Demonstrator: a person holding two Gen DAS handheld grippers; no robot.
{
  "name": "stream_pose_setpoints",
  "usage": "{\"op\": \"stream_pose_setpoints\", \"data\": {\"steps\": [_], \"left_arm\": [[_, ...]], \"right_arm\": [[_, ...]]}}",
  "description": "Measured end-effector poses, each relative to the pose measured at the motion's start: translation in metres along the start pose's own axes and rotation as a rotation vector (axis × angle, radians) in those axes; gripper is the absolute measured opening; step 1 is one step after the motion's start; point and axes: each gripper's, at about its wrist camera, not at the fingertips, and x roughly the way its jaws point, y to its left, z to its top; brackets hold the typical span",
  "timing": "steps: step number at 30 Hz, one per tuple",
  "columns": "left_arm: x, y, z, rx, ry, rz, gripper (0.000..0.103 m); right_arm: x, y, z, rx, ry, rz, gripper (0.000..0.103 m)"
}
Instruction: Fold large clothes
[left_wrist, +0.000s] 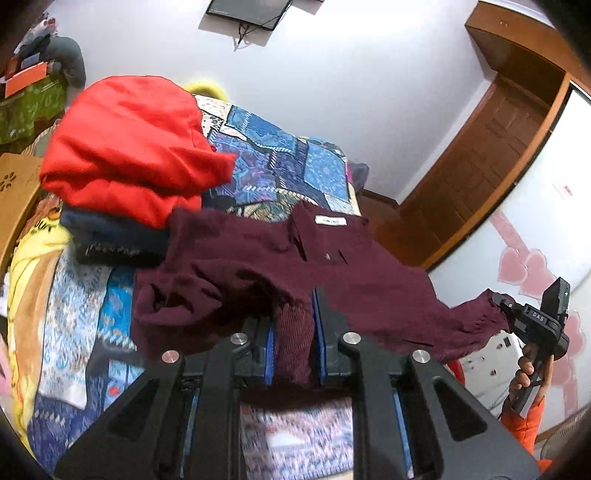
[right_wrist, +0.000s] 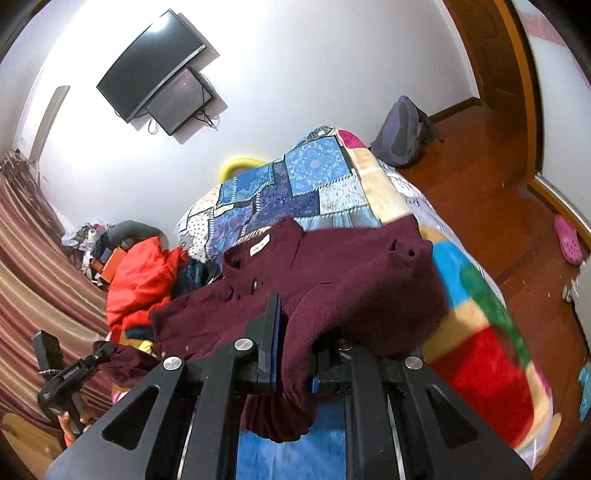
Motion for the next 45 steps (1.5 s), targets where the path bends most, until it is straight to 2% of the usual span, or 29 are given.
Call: {"op": "stream_pose_setpoints", "data": {"steps": [8, 13, 17, 20, 22, 27, 28, 30, 31, 32, 36, 39, 42, 45], "left_arm": [[0.063, 0.015, 0.053, 0.023, 0.019, 0.039, 0.017], [0.113, 0.032, 0.065, 0.034, 0.08, 0.081, 0.018], [0.146, 0.043, 0.064, 0.028, 0.128, 0.115, 0.021], [0.165, 0.049, 0.062, 0.018, 0.172, 0.125, 0.027], [0.171, 0.052, 0.062, 0.009, 0.184, 0.121, 0.04], [0.175, 0.046, 0.058, -0.006, 0.209, 0.135, 0.058], [0.174, 0.044, 0.058, -0.009, 0.209, 0.135, 0.061], [0.171, 0.039, 0.057, -0.009, 0.205, 0.137, 0.065], [0.168, 0.036, 0.057, -0.003, 0.202, 0.142, 0.066], [0.163, 0.031, 0.056, 0.011, 0.194, 0.149, 0.066], [0.145, 0.011, 0.054, 0.072, 0.165, 0.154, 0.071], [0.132, -0.003, 0.046, 0.115, 0.131, 0.148, 0.088], [0.13, -0.016, 0.029, 0.173, 0.126, 0.157, 0.09], [0.139, -0.022, 0.012, 0.199, 0.173, 0.166, 0.09]], "right_arm": [[0.072, -0.011, 0.042, 0.029, 0.025, -0.033, 0.012], [0.12, -0.028, 0.05, 0.078, 0.077, -0.075, 0.013], [0.146, -0.033, 0.048, 0.045, 0.114, -0.142, 0.016], [0.159, -0.035, 0.044, 0.011, 0.135, -0.196, 0.016], [0.162, -0.033, 0.043, -0.012, 0.142, -0.225, 0.017], [0.16, -0.015, 0.044, -0.113, 0.155, -0.288, 0.022], [0.16, -0.01, 0.044, -0.134, 0.157, -0.299, 0.025], [0.152, 0.002, 0.043, -0.185, 0.162, -0.301, 0.041], [0.149, 0.007, 0.041, -0.204, 0.156, -0.293, 0.056], [0.144, 0.012, 0.04, -0.224, 0.14, -0.293, 0.065], [0.128, 0.038, 0.032, -0.328, 0.095, -0.307, 0.071], [0.122, 0.054, 0.02, -0.388, 0.118, -0.283, 0.072], [0.128, 0.064, 0.007, -0.432, 0.155, -0.264, 0.073], [0.139, 0.07, -0.011, -0.463, 0.21, -0.258, 0.073]]}}
